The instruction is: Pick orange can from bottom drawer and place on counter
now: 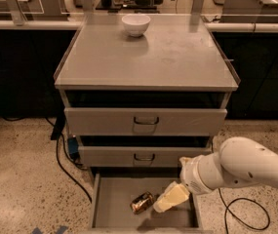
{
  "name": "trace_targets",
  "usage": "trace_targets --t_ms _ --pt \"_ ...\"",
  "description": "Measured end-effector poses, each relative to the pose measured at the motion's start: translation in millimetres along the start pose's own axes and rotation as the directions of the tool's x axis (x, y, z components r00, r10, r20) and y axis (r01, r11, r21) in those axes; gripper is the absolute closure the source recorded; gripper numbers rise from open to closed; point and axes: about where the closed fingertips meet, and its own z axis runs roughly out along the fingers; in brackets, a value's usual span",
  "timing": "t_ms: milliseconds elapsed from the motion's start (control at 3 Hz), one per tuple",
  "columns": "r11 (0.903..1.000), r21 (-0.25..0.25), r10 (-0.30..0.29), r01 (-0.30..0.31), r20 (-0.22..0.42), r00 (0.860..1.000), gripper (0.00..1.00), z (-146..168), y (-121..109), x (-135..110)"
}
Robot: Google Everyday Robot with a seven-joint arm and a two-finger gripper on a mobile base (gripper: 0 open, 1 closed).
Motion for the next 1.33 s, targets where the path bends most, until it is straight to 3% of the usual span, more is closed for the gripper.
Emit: trace_targets --t_ms 333,667,1000,1333 --pt "1.0 0.0 -0.001 0.001 0.0 1.0 0.0 0 0 0" --pt "0.9987 -0.051 -0.01 0.01 0.003 1.0 0.0 32 -1 17" --pt "0.9965 -0.082 -0.018 0.014 -0.048 0.999 0.0 99 -6 58" --pt "0.9998 -0.018 0.001 -0.005 -0.164 0.986 0.0 135 -9 101"
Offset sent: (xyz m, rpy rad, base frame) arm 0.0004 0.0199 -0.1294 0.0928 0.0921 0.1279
